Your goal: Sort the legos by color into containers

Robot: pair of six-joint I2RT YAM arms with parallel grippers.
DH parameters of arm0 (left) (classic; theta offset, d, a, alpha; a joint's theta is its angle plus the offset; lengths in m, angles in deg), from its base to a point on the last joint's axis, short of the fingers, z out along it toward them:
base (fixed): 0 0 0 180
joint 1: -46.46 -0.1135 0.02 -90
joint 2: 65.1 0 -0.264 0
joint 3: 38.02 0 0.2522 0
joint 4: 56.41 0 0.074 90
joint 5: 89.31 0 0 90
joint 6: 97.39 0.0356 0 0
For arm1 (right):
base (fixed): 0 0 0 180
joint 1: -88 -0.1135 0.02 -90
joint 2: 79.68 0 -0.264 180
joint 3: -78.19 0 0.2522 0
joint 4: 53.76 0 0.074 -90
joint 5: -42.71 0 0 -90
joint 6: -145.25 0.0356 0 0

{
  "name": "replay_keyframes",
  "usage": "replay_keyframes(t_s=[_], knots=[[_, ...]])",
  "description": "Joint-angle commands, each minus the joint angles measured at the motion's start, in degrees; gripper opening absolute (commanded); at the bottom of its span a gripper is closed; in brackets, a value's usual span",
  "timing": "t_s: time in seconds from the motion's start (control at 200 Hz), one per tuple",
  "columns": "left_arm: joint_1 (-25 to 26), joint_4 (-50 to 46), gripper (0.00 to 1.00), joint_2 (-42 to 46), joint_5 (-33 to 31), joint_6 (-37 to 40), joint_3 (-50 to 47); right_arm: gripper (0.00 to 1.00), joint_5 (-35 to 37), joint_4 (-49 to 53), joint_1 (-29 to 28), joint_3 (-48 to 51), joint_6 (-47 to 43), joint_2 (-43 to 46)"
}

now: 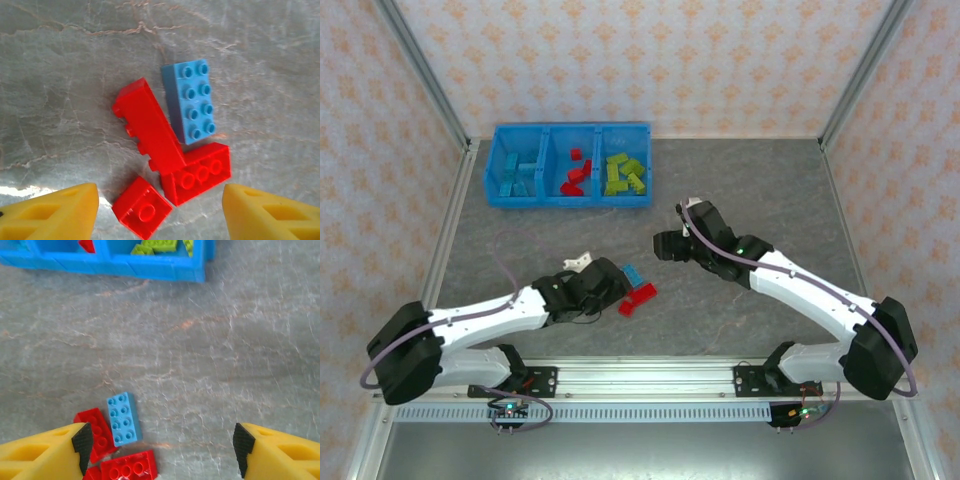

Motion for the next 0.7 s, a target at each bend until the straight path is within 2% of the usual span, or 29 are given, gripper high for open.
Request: replay_keyframes(t_s=[0.0, 0.12, 0.385, 0.696], knots=[[0.17, 5.83, 0.67, -2.09, -5.85, -0.32, 0.66, 0.77, 1.96, 0.03, 0.09, -0.09, 1.24, 1.59], [-0.15, 2.72, 0.68, -4.58, -10.18, 2.63, 2.72, 0.77, 2.27, 0.44, 0.09, -1.34, 0.46, 0.82], [-2.91, 9.71, 0.65, -10.38, -3.44, 5.52, 1.74, 0.77, 1.38, 0.61, 0.09, -2.53, 0.66, -0.83], [-4.09, 11.03, 0.43, -17.53, 1.57, 7.82, 4.09, 0.78, 0.66, 0.72, 0.01, -3.09, 1.35, -1.68]])
